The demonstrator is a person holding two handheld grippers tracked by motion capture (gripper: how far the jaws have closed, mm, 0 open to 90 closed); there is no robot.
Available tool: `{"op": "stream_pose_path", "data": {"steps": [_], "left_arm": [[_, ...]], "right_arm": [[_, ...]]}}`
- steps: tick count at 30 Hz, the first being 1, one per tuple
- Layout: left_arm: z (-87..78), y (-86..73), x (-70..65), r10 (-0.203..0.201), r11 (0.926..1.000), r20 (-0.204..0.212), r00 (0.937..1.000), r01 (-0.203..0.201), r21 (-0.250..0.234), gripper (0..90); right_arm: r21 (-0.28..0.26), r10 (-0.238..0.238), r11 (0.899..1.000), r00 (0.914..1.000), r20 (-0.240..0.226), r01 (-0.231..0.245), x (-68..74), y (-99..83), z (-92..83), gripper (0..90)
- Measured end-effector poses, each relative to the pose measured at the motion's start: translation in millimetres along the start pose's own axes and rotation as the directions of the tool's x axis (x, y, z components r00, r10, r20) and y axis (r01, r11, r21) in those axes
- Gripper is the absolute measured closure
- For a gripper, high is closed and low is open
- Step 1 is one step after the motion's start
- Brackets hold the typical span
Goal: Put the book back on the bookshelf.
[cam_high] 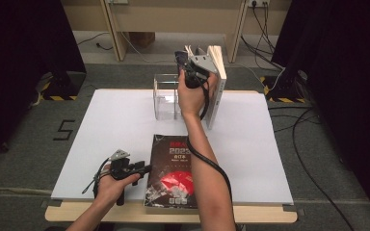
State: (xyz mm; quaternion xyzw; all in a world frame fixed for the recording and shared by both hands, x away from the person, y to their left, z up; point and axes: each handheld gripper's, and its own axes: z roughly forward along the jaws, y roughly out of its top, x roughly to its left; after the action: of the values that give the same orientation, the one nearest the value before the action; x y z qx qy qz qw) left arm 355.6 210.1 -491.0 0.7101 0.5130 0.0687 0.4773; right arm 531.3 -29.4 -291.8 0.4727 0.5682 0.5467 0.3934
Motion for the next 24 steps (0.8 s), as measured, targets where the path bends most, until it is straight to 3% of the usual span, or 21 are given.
{"op": "stream_pose_path", "data": {"steps": [6, 10, 15, 24], "left_arm": [[0.0, -0.5, -0.6, 0.003, 0.9999, -0.002, 1.0, -0.003, 0.01, 54.9], [0.5, -0.6, -0.8, 0.005, 0.9999, -0.004, 1.0, -0.005, 0.012, 54.9], [0.9, -1.0, -1.2, 0.006, 0.9999, -0.005, 1.0, -0.006, 0.015, 54.9], [2.2, -1.6, -3.5, 0.013, 0.9998, 0.001, 0.9999, -0.013, 0.016, 54.8]], "right_arm": [[0.004, -0.01, 1.0, 0.9999, -0.001, 0.01, 3.3, -7.8, -17.7, 82.4], [0.009, -0.052, 0.999, 0.9986, -0.001, 0.052, 3.3, -13.1, -29.5, 82.3], [0.022, -0.068, 0.997, 0.9974, -0.023, 0.068, 0.5, -15.6, -48.8, 80.9], [0.051, -0.055, 0.997, 0.9979, -0.035, 0.057, -9.7, -24.5, -75.5, 80.0]]}}
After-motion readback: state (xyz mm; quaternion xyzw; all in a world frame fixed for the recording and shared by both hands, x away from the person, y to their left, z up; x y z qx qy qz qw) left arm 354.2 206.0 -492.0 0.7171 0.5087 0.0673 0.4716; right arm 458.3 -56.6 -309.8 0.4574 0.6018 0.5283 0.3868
